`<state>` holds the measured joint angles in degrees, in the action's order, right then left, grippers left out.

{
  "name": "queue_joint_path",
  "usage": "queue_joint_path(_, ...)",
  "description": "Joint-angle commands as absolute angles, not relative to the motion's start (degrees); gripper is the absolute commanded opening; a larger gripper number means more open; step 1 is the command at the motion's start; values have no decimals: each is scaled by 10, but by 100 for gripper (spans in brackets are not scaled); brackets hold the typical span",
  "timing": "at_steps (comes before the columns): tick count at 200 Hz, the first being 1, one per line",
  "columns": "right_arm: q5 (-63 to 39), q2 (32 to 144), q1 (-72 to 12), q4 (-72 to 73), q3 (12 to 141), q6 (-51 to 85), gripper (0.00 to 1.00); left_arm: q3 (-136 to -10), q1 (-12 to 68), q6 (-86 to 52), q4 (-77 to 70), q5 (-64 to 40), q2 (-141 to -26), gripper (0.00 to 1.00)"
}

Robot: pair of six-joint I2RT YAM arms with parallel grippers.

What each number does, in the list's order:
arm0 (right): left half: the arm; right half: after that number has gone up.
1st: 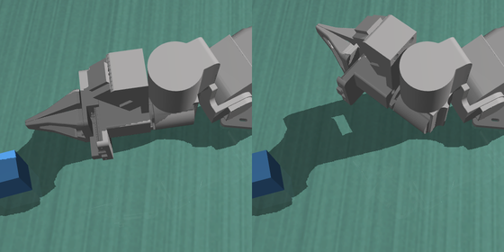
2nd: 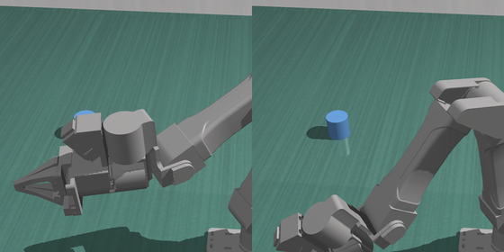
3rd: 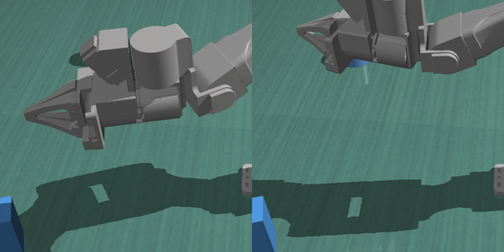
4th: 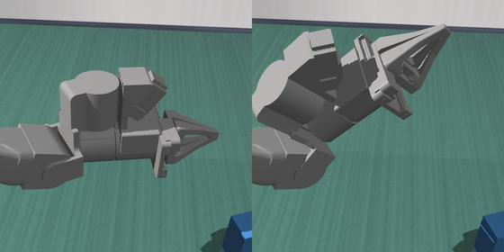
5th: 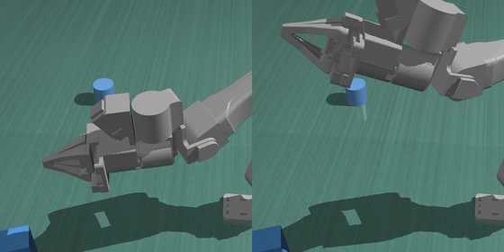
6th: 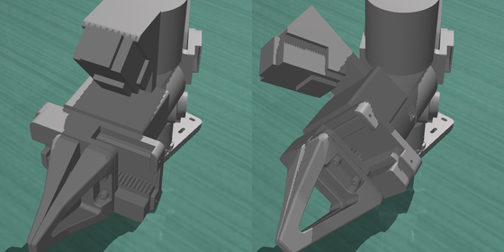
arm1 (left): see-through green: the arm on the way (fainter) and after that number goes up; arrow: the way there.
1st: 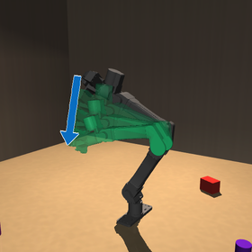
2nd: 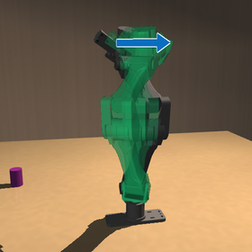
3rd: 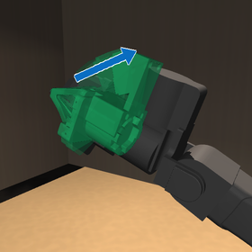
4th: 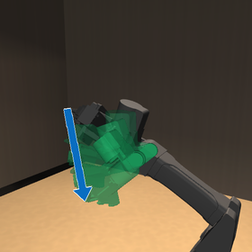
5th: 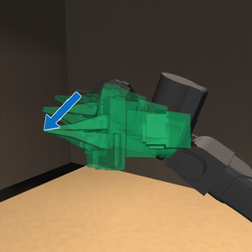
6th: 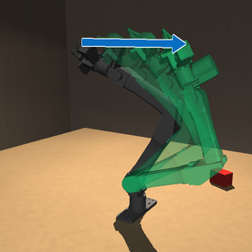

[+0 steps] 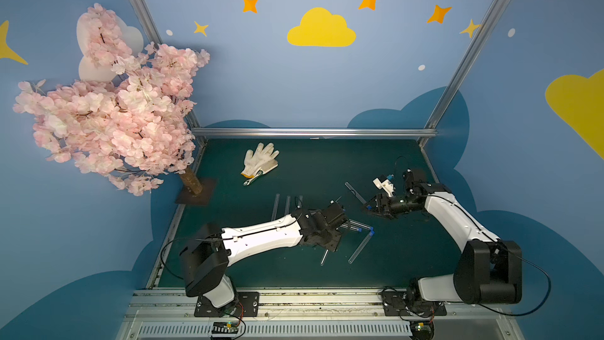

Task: Remove stoppers from test tubes
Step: Pick up the test tube at the center of the board, then open the stopper on the test tube.

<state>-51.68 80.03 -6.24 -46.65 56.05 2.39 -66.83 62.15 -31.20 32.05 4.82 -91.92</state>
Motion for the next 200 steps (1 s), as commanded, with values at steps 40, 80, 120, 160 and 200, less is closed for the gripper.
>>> queue_joint_path(40, -567, 806, -140, -444, 553, 39, 56, -656, 621, -283, 279, 19, -891, 13)
queue_joint_path(80, -572, 812, -163, -445, 541, 29, 49, -646, 621, -285, 262, 16, -882, 13)
queue_joint_path(120, -569, 823, -187, -427, 536, 39, 43, -644, 623, -283, 251, 2, -880, 13)
queue_joint_path(160, -567, 832, -200, -423, 546, 42, 37, -641, 623, -279, 252, 0, -875, 13)
queue_joint_path(200, -564, 832, -203, -423, 550, 45, 21, -636, 623, -282, 248, 1, -871, 13)
